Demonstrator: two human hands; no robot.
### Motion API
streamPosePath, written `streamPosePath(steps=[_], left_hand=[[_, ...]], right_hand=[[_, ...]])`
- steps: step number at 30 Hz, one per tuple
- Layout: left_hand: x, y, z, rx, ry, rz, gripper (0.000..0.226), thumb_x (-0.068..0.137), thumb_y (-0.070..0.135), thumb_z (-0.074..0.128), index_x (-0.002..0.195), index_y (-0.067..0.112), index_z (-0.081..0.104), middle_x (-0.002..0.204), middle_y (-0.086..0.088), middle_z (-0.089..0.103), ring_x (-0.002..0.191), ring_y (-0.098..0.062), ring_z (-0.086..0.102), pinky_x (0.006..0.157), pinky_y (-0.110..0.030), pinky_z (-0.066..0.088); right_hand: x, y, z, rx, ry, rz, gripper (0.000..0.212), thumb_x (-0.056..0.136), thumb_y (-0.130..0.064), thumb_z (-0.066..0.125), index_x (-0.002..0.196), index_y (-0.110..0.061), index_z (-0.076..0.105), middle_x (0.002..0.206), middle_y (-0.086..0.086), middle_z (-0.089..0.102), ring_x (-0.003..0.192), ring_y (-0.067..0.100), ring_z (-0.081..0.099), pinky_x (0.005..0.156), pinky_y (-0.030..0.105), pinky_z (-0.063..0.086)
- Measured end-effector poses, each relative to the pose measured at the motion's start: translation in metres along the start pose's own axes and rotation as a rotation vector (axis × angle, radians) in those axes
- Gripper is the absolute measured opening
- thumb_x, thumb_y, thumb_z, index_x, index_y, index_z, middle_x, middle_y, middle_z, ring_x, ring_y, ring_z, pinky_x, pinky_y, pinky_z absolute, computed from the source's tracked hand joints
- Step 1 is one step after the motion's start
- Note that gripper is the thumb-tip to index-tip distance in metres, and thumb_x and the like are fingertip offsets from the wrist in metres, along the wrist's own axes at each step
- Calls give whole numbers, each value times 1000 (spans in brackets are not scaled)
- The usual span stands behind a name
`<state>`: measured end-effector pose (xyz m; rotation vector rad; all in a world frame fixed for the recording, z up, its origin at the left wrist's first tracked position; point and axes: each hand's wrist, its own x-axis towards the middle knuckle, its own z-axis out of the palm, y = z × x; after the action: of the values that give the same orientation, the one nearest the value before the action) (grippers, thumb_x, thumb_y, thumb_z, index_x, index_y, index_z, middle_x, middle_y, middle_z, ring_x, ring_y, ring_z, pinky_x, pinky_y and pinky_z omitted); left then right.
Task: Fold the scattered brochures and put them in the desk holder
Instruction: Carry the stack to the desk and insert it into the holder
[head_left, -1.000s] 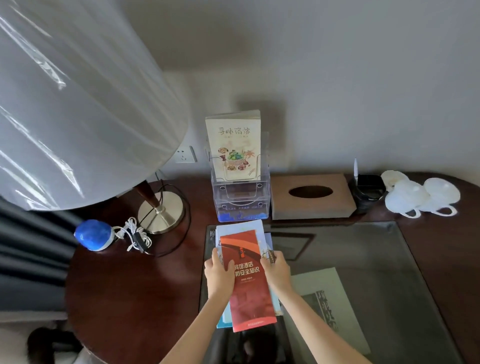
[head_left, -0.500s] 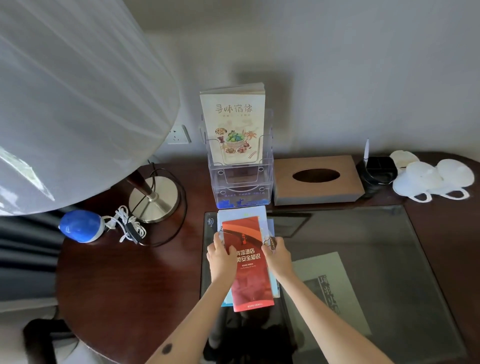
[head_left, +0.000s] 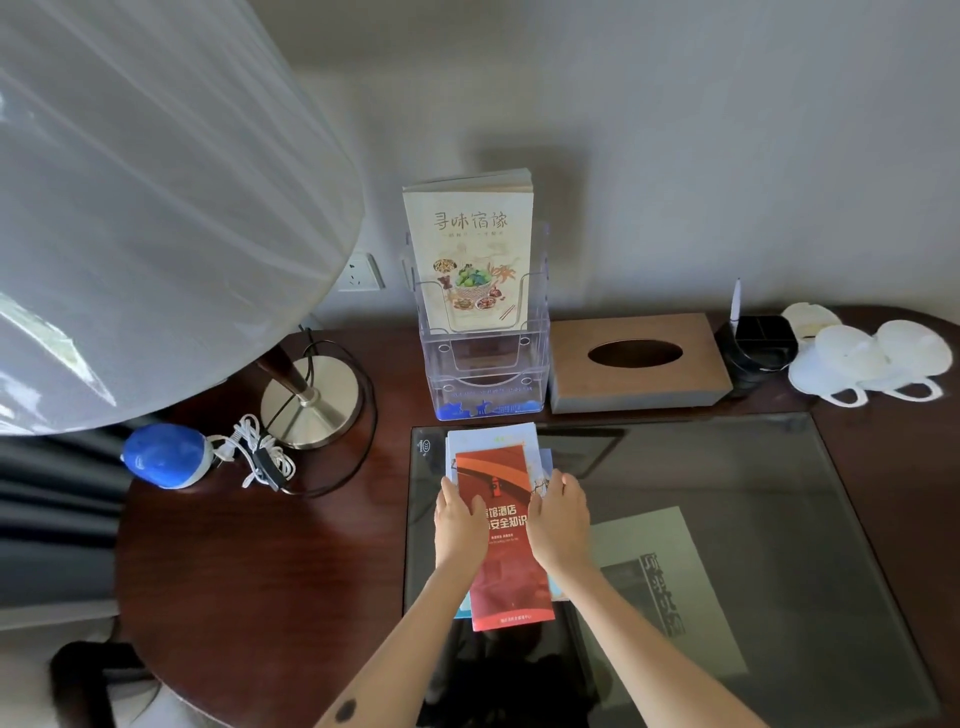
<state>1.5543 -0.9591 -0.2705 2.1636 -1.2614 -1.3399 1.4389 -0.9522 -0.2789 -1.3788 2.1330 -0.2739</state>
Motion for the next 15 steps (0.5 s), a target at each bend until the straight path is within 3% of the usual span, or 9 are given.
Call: streamPosePath(steps=[2,7,11,15], left_hand=[[-6,1,4,-58,20,-14,55,97,18,35,147,8,14,152,-12,27,135,-31,35,106,-50,37],[-14,3,16,-87,107,-65,60,96,12,32,150,13,5,152,-12,29,134,-30,38,110,-48,30],[-13,5,16,-132,178,-143,57,92,8,34,147,12,17,139,-17,45,120,-35,49,100,-49,41],[-12,9,17,-216,163,-210,54,91,12,37,144,13,26,127,-17,55,114,-35,53,94,-48,46]], right_hand=[[-4,0,3,111,-83,-19,38,97,-14,37,134,-3,36,137,12,44,127,23,41,107,34,35],[-21,-2,18,243,-150,-28,60,96,-8,40,147,0,10,156,12,17,144,23,17,117,35,22],[-23,-1,14,461,-46,112,49,86,4,43,135,-1,35,133,15,49,124,30,46,103,43,40],[-18,7,6,533,-79,235,51,87,1,44,137,-1,32,134,17,49,122,34,49,98,46,44]])
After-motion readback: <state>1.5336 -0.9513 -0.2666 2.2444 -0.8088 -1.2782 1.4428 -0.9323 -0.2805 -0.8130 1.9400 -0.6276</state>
